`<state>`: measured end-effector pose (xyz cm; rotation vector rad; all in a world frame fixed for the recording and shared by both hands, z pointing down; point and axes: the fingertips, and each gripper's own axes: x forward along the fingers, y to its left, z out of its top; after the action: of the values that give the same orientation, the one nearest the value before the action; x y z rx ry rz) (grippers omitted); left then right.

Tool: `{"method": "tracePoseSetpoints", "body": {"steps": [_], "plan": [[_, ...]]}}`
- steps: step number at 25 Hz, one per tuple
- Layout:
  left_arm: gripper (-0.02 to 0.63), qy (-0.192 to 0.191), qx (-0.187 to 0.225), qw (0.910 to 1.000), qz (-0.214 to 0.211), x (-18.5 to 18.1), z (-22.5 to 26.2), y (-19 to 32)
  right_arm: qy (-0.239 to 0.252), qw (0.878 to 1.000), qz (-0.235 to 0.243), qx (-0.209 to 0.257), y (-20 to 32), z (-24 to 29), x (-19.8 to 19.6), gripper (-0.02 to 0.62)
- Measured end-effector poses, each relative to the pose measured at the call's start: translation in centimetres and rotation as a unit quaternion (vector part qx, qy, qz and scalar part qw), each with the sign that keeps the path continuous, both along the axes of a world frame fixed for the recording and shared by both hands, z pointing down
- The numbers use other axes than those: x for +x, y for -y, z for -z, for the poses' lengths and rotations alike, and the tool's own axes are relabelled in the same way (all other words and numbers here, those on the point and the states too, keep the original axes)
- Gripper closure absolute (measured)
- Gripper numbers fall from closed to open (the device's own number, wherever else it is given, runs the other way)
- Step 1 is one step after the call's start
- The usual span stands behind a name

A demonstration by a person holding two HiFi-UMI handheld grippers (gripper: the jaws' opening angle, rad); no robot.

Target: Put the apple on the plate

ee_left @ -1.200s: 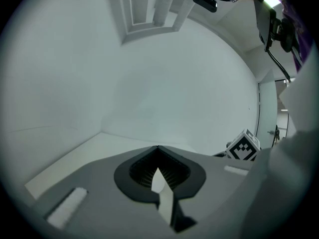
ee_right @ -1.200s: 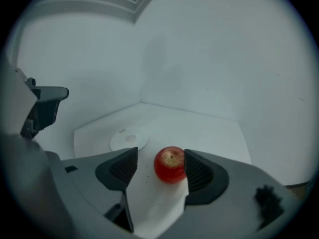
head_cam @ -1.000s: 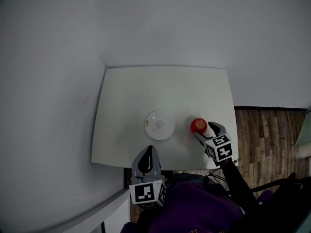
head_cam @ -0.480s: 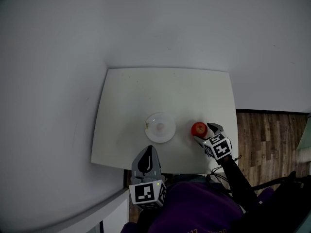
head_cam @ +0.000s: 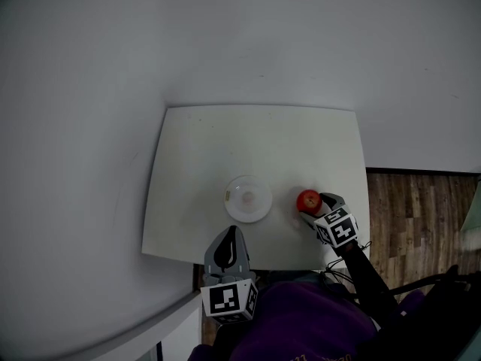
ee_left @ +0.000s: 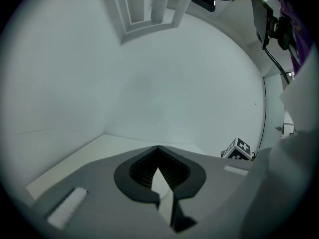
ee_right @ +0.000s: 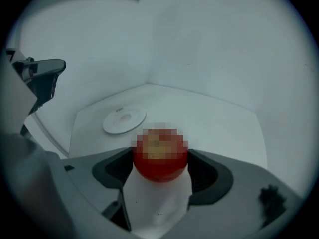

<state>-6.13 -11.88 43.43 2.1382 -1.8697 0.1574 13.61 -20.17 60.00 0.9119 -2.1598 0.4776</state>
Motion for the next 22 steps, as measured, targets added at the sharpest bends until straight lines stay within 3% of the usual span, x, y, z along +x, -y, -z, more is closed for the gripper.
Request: {"method": "tracePoseSetpoints", "body": {"steps": [22], "plan": [[0.600,-0.001,0.006,0.9999,0.013,-1.0,0.3,-0.2,0.034,0.998,0.021,0.052,1.8,2.9,-2.2,0.255]]}}
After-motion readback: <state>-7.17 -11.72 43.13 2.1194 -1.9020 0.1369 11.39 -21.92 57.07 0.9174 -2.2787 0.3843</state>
